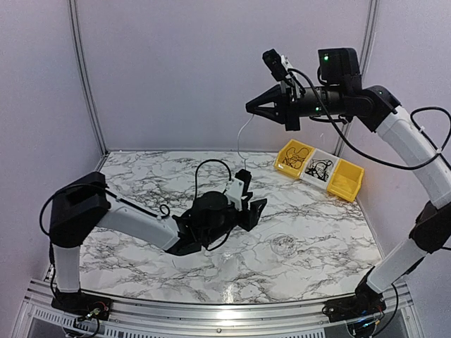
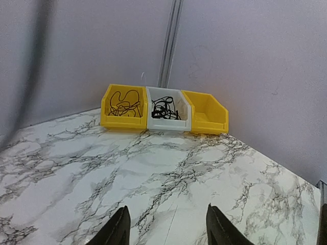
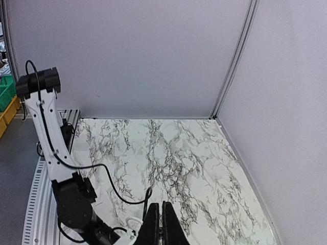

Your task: Untangle the cables

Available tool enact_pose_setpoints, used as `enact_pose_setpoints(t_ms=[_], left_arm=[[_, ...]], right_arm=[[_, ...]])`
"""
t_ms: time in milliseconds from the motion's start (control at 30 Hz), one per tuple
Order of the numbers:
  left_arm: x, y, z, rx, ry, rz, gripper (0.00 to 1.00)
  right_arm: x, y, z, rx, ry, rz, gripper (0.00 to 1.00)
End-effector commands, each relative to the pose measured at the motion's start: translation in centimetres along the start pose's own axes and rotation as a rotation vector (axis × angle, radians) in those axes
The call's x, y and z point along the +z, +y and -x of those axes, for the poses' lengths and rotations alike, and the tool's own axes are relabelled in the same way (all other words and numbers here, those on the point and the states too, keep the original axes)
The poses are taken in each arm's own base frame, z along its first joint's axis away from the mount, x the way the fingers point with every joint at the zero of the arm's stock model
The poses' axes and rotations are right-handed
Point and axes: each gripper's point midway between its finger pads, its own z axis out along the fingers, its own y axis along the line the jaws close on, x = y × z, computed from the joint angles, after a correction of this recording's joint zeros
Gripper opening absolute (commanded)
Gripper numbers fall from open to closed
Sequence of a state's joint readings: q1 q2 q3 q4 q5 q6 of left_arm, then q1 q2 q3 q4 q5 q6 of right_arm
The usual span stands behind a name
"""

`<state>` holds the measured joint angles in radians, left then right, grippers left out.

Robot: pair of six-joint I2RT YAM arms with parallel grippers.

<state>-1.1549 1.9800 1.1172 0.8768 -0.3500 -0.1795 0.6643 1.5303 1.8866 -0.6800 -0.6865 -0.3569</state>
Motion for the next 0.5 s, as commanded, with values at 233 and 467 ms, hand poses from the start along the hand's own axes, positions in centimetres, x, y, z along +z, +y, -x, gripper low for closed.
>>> enact_pose_setpoints(t_ms=[233, 467], left_arm=[[4.2, 1.3, -8.4, -0.217, 0.081, 0.005, 0.49], [2.7, 1.4, -10.1, -0.238, 0.142, -0.021, 0.51]], right_arm=[[-9.1, -4.1, 8.6, -0.186, -0.149, -0.354, 0.0], [-15.1, -12.3, 6.3, -0.162, -0.072, -0.796, 0.0]])
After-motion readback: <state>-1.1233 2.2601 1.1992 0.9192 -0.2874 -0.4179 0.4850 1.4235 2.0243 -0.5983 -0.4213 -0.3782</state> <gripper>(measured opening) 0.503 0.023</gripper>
